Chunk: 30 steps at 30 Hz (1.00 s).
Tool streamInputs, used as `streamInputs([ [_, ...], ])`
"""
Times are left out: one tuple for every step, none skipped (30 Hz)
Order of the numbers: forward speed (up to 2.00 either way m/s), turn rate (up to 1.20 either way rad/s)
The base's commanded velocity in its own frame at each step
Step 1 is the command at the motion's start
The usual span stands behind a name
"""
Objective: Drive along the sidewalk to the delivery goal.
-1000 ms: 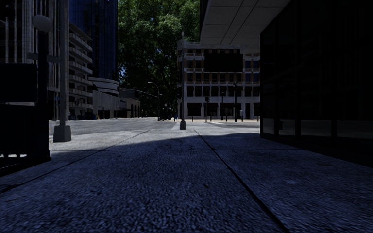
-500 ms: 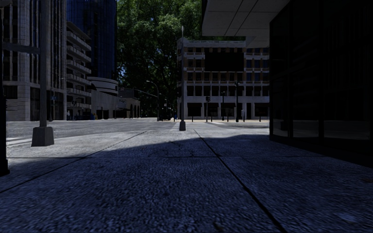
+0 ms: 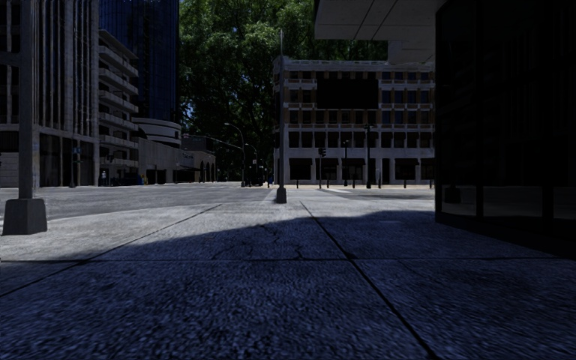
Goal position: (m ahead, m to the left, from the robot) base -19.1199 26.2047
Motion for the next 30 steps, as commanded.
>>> streamInputs([
  [1.58, 0.00],
  [1.58, 0.00],
  [1.58, 0.00],
  [1.58, 0.00],
  [1.58, 0.00],
  [1.58, 0.00],
  [1.58, 0.00],
  [1.58, 0.09],
  [1.58, 0.22],
  [1.58, 0.36],
  [1.58, 0.55],
  [1.58, 0.55],
  [1.58, 0.66],
  [1.58, 0.80],
  [1.58, 0.91],
  [1.58, 1.01],
  [1.58, 1.01],
  [1.58, 1.05],
  [1.57, 1.06],
  [1.57, 1.06],
  [1.57, 1.06],
  [1.57, 1.06],
  [1.57, 1.06],
  [1.57, 1.06],
  [1.57, 1.06],
  [1.57, 1.06],
  [1.57, 1.06],
  [1.57, 1.06],
  [1.57, 1.06],
  [1.57, 1.06],
])
